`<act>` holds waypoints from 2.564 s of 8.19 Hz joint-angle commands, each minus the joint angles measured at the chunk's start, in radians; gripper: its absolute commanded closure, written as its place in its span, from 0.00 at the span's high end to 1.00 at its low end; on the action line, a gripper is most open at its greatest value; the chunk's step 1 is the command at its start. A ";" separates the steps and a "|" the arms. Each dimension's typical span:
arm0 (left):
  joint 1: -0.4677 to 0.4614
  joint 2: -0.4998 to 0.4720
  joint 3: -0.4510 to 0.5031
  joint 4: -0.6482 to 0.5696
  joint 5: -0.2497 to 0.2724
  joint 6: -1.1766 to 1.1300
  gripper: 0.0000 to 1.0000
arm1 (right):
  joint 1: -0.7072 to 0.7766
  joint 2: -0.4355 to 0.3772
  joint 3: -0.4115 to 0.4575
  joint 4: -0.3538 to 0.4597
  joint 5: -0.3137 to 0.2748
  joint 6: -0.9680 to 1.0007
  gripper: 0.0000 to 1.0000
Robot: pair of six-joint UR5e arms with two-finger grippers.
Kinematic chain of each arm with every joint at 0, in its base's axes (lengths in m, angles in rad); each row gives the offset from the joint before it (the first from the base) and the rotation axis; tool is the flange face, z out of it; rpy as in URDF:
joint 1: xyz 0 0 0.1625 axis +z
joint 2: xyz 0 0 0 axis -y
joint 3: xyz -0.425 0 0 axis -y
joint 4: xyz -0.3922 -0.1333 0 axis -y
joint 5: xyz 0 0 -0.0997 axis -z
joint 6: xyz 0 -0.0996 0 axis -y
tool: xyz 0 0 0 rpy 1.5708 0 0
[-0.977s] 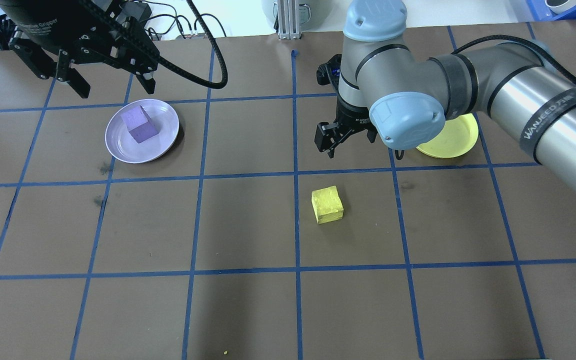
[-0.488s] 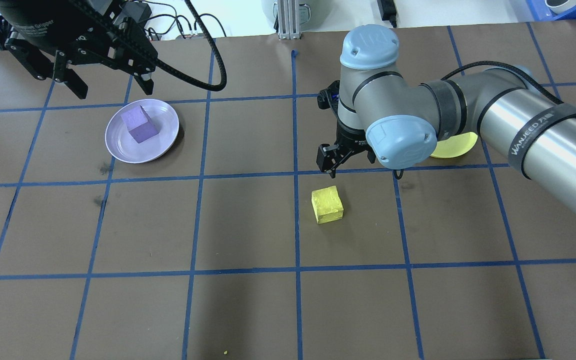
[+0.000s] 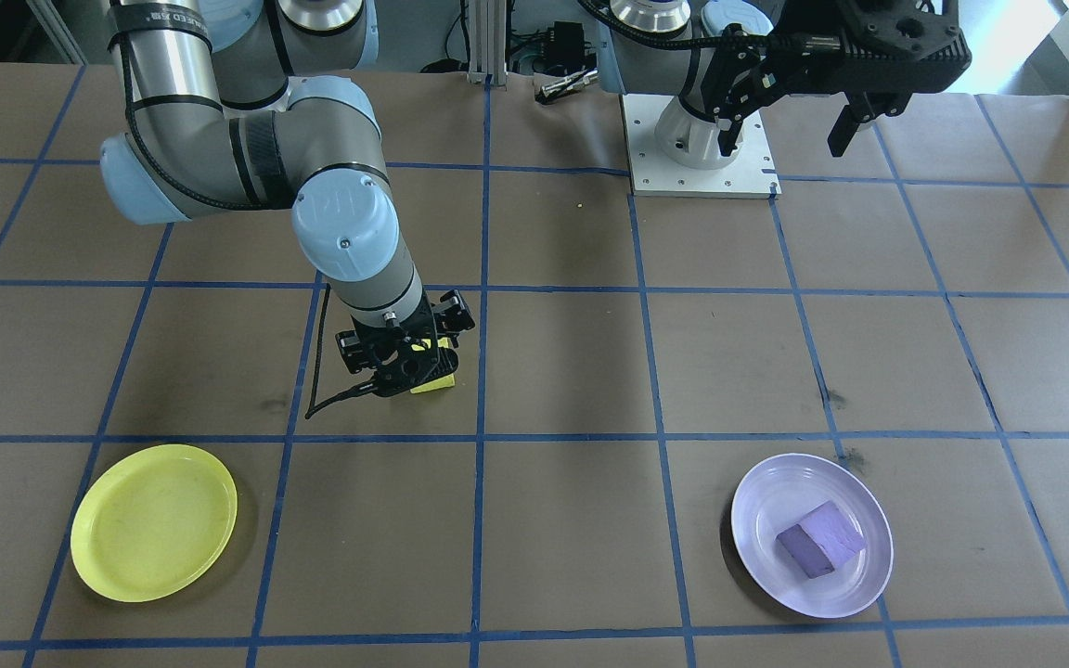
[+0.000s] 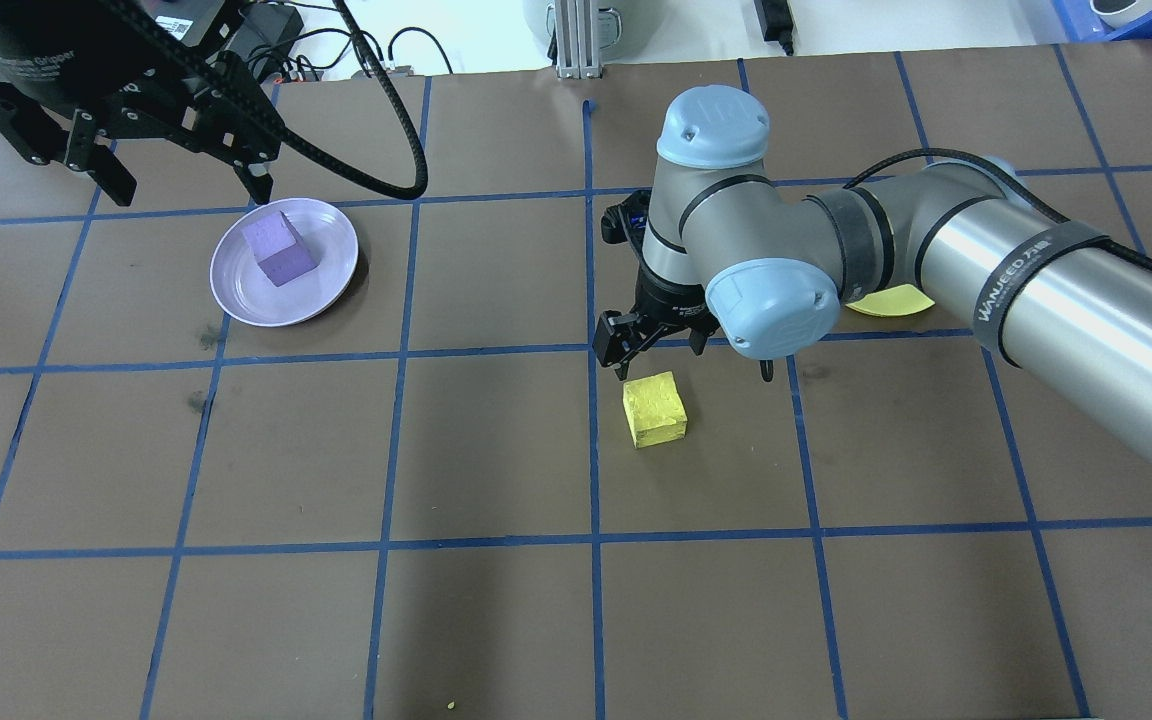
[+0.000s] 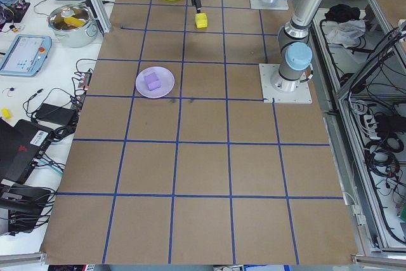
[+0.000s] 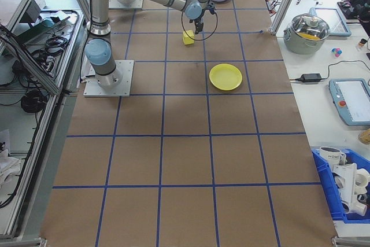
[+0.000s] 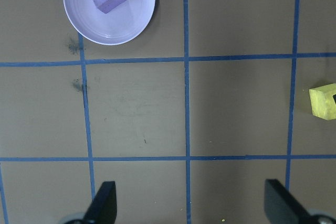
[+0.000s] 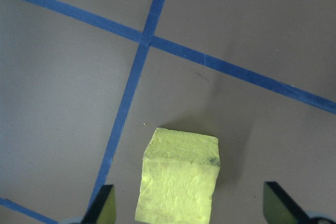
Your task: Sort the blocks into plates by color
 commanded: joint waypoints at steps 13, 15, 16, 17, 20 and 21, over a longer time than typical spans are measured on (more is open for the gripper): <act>-0.003 0.069 -0.141 0.215 -0.004 0.069 1.00 | 0.017 0.115 0.101 -0.148 0.023 -0.007 0.10; 0.000 0.081 -0.139 0.161 -0.013 0.007 1.00 | 0.014 0.105 0.089 -0.148 0.011 -0.009 0.00; 0.003 0.077 -0.137 0.153 -0.005 0.000 1.00 | 0.011 0.103 0.078 -0.142 0.013 -0.013 0.00; 0.003 0.069 -0.135 0.156 -0.005 0.002 1.00 | 0.008 0.088 0.057 -0.137 0.008 -0.015 0.00; 0.006 0.052 -0.135 0.150 -0.011 0.005 1.00 | -0.094 -0.036 -0.003 -0.142 -0.007 0.002 0.00; 0.008 0.040 -0.134 0.150 -0.005 0.006 1.00 | -0.151 -0.041 -0.018 -0.155 -0.021 -0.007 0.00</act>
